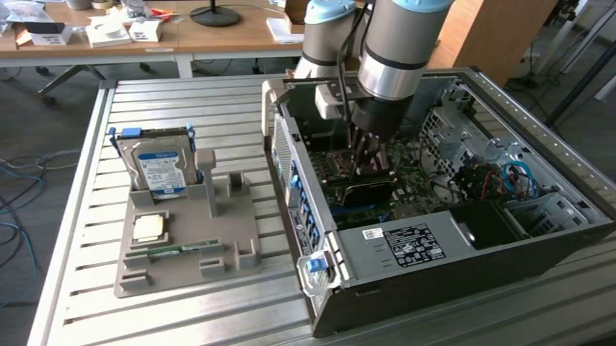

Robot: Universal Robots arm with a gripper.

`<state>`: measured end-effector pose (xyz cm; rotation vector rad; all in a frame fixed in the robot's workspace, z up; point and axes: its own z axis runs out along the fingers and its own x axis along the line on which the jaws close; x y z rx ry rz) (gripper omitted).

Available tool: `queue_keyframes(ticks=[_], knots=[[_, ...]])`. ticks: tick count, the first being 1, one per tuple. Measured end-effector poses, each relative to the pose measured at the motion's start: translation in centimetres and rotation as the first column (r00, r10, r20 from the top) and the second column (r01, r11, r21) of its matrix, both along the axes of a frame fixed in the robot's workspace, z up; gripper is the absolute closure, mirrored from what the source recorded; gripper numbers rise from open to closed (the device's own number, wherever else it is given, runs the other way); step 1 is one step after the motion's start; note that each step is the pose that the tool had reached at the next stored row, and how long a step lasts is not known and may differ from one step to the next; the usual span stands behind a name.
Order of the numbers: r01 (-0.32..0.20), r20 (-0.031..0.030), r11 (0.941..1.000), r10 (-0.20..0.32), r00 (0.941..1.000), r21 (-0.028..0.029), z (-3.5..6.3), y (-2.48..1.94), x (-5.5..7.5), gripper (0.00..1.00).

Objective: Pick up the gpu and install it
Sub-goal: 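Press down on the gpu until it lock into place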

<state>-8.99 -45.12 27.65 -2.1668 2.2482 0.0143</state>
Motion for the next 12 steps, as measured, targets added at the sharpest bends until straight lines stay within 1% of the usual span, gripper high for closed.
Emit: queue_keyframes(ticks=[12], knots=[[0.0, 0.0001, 1.0, 0.0, 1.0, 0.0002, -0.48, 0.0, 0.0, 0.89]])
